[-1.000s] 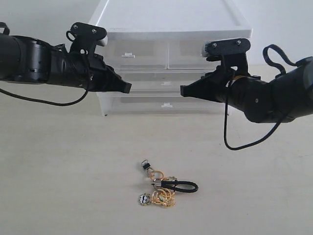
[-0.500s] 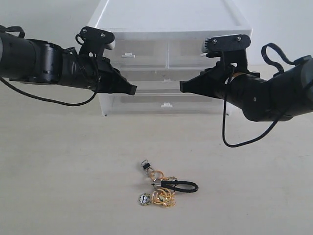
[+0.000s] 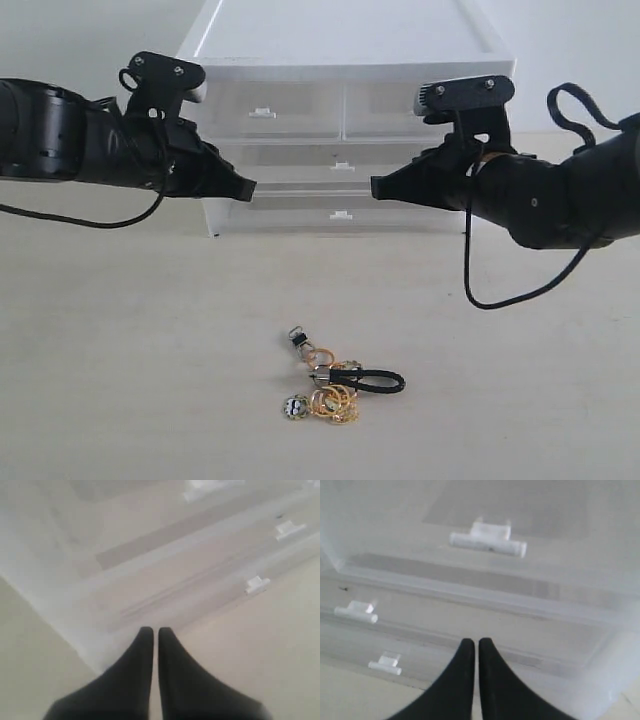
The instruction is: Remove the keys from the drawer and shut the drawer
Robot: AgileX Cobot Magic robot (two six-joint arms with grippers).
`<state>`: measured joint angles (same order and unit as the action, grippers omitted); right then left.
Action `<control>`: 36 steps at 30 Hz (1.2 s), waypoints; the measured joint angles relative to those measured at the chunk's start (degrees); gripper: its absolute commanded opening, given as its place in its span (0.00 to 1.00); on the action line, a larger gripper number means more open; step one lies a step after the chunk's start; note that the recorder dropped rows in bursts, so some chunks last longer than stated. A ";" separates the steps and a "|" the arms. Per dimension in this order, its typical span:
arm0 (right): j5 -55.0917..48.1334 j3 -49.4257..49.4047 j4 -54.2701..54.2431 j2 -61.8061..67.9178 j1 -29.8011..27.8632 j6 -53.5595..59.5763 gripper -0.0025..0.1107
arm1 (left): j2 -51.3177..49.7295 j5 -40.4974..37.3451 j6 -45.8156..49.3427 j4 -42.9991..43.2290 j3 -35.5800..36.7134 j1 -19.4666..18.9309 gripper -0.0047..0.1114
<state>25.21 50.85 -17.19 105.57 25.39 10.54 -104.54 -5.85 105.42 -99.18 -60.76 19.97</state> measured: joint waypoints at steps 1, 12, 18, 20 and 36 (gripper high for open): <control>0.23 -1.17 0.00 -0.89 0.00 0.00 0.02 | 1.33 -0.09 -0.29 0.00 1.15 0.00 0.08; 4.19 -17.51 0.00 -14.76 0.00 -3.04 0.02 | 18.90 -7.39 -5.87 -0.52 15.13 0.00 0.08; 14.36 -29.57 -0.09 -23.45 0.00 -8.31 0.02 | 31.07 -13.04 -8.01 -0.55 25.67 0.00 0.08; 16.63 -32.69 -0.21 -25.77 0.00 -10.15 0.02 | 35.09 -14.80 -8.98 -0.55 29.23 0.00 0.08; 15.78 -35.45 -0.21 -28.61 0.00 -12.68 0.02 | 61.97 -27.82 -16.64 -0.55 40.99 0.00 0.08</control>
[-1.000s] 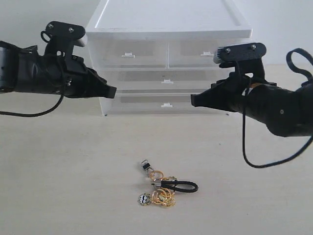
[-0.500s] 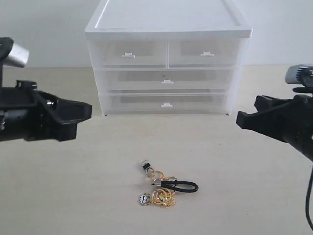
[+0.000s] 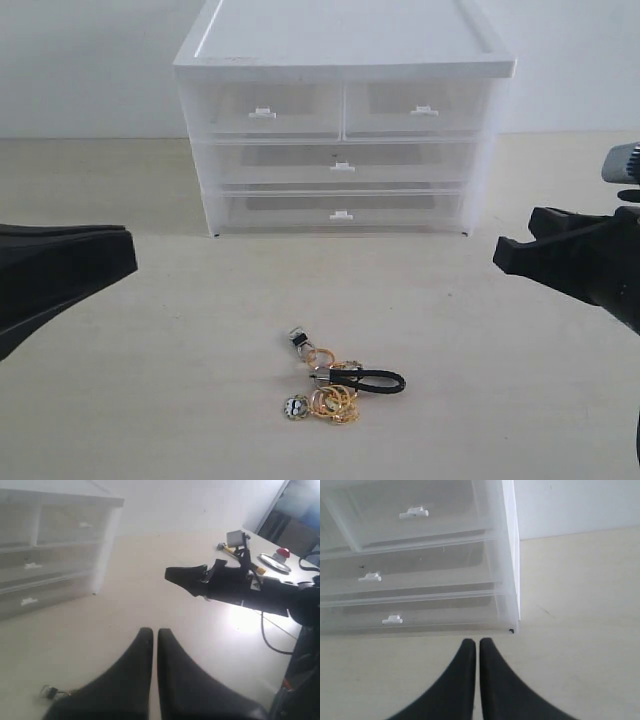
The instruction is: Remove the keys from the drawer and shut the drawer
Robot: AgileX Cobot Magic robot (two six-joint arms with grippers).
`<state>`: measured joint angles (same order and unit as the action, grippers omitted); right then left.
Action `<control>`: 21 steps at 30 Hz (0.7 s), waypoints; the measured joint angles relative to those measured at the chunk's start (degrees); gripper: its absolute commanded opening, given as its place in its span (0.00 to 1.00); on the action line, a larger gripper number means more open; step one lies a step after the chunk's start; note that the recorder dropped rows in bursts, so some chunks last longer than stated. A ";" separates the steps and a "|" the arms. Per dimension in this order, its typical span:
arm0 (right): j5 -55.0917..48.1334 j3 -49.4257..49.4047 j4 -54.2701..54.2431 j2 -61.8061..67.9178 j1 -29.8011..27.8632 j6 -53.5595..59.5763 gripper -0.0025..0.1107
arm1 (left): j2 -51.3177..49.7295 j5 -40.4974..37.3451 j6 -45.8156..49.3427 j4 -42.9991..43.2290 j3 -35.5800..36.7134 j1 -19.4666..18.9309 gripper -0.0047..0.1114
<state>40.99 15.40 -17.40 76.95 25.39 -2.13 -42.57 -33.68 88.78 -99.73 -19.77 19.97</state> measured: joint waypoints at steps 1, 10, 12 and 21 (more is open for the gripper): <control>0.00 0.00 0.00 0.00 0.00 0.00 0.02 | 0.96 -0.40 -1.16 0.00 0.39 0.00 0.08; 0.00 0.00 0.00 0.00 0.00 0.00 0.02 | 3.72 -4.00 -3.21 0.10 1.30 0.00 0.08; 0.00 0.00 0.00 0.00 0.00 0.00 0.02 | 3.72 -4.00 -3.21 0.10 1.30 0.00 0.08; -0.15 0.00 0.00 0.00 0.00 0.00 0.02 | 5.56 3.51 6.23 0.10 -0.49 -0.01 0.08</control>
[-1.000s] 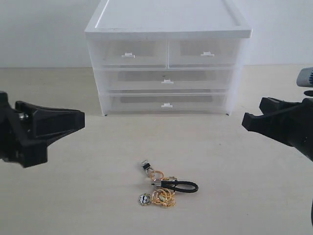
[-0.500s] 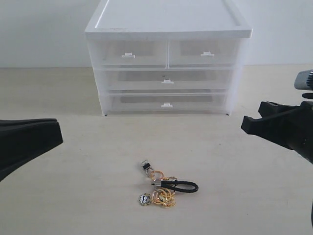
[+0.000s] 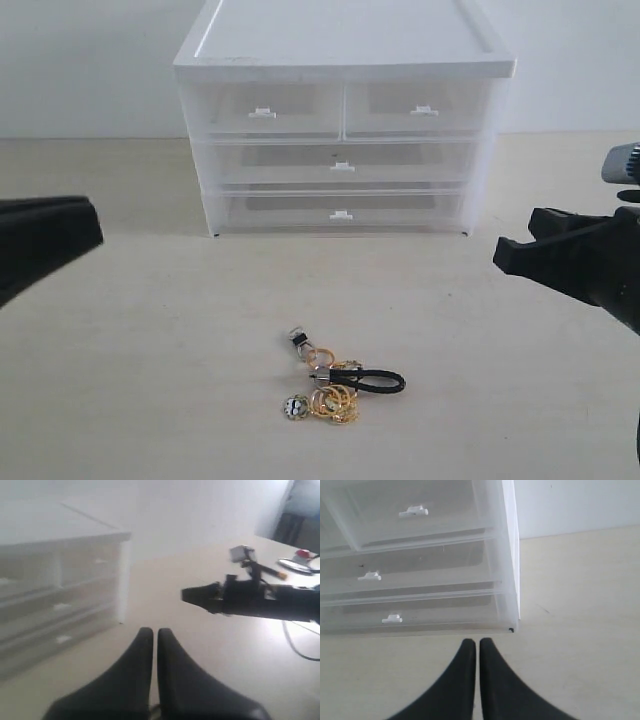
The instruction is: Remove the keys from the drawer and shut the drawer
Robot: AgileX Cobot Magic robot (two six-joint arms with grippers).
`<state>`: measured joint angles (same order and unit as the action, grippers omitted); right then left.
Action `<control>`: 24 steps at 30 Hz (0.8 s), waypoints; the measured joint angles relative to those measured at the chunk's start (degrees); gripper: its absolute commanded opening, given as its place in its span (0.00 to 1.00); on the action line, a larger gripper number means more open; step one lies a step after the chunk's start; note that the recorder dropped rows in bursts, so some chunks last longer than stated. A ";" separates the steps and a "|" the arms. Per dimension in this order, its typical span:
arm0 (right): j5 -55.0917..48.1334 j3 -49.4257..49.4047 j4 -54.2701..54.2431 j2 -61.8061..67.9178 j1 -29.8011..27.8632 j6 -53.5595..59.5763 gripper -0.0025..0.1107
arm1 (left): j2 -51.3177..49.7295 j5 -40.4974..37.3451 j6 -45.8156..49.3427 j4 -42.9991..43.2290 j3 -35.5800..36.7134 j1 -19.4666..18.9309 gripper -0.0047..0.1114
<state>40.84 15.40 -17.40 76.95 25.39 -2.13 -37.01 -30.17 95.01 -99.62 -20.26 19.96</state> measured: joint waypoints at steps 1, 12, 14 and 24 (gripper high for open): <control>0.00 0.00 0.00 0.00 0.00 0.00 0.02 | 1.17 1.93 1.05 0.00 0.00 -0.60 0.08; 0.00 0.00 -0.19 0.00 0.00 0.00 0.02 | 24.74 13.25 3.55 -0.10 0.00 -11.92 0.08; 0.00 0.00 -0.19 0.00 0.00 0.00 0.02 | 28.64 14.15 4.39 -0.20 -0.03 -13.09 0.08; 0.00 -0.02 -0.19 -0.09 -0.03 0.00 0.02 | 36.72 16.03 5.11 -0.20 -0.03 -14.79 0.08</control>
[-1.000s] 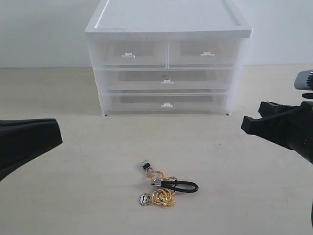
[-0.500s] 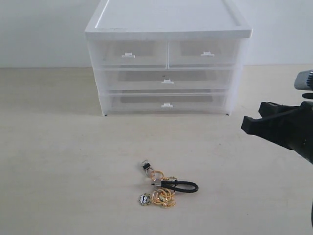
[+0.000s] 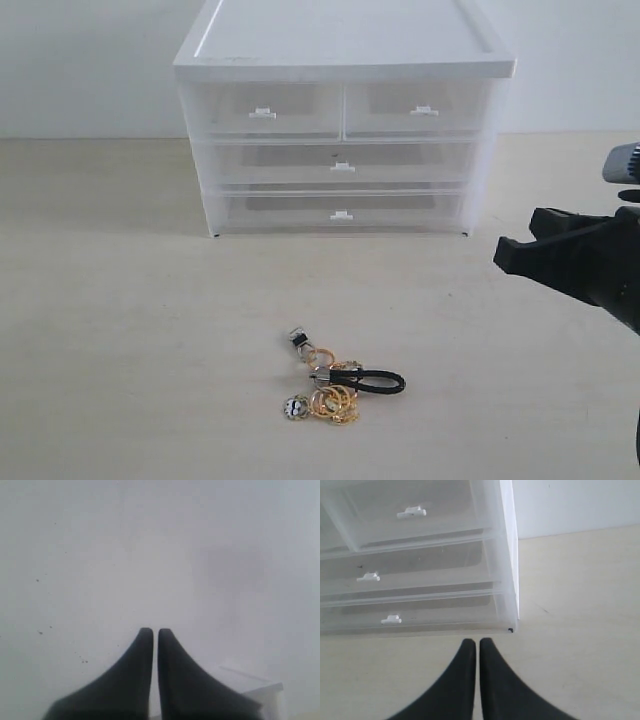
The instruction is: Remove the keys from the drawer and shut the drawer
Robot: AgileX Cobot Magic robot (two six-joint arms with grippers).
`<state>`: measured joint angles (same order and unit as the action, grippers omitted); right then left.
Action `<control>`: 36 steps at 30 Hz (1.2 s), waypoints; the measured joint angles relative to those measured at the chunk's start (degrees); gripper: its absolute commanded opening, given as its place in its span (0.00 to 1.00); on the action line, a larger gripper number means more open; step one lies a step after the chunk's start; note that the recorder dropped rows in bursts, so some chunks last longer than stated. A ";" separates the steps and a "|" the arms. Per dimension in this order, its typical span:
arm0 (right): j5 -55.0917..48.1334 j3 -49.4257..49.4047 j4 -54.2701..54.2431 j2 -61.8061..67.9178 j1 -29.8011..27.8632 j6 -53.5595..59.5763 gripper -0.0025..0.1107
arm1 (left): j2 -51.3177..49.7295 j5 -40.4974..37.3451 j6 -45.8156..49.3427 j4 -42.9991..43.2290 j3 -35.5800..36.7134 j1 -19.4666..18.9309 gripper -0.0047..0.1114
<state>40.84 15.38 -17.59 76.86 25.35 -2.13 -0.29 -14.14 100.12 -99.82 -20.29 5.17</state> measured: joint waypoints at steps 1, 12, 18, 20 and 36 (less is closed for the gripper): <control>0.00 0.00 0.00 0.00 0.00 0.00 0.02 | 0.00 0.14 0.00 0.00 0.00 0.00 0.08; 0.00 0.00 0.00 0.00 0.00 0.00 0.02 | 0.00 5.91 -0.75 0.00 7.62 0.00 0.08; 0.00 0.00 0.00 0.00 0.00 -0.08 0.02 | 0.00 21.00 -61.21 54.63 15.97 0.00 0.08; 0.00 0.00 0.00 0.00 0.00 -0.08 0.02 | 0.00 20.74 -75.14 70.52 18.21 0.00 0.08; 0.00 0.00 0.00 0.00 0.00 -0.08 0.02 | 0.00 1.67 -111.19 104.39 20.12 0.00 0.08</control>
<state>40.84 15.38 -17.59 76.86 25.35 -2.22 -0.29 -12.47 -11.07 4.57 -0.18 5.17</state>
